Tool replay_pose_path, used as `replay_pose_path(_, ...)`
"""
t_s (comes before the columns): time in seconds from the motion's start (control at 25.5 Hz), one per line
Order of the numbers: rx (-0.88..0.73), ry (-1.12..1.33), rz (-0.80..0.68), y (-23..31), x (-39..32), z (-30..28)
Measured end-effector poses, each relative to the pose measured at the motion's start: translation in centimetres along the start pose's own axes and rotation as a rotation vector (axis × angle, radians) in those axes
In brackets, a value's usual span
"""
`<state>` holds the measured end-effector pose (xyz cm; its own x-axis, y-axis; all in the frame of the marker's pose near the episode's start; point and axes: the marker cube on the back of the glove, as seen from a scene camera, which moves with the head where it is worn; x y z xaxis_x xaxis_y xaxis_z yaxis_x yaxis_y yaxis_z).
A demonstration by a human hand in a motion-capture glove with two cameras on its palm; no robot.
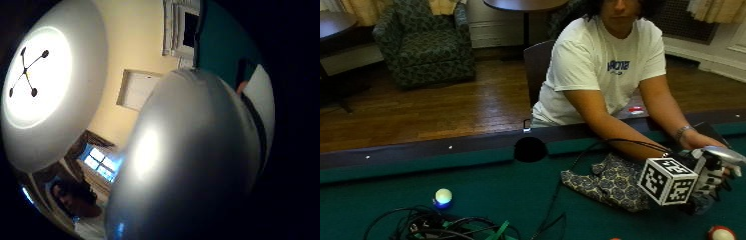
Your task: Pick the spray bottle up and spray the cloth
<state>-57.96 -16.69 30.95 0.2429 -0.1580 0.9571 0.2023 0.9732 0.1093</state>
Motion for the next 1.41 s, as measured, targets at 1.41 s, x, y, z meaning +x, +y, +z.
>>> replay_pose_path(1.41,-0.374,0.637,-0.294,7.2,-3.4,-15.9)
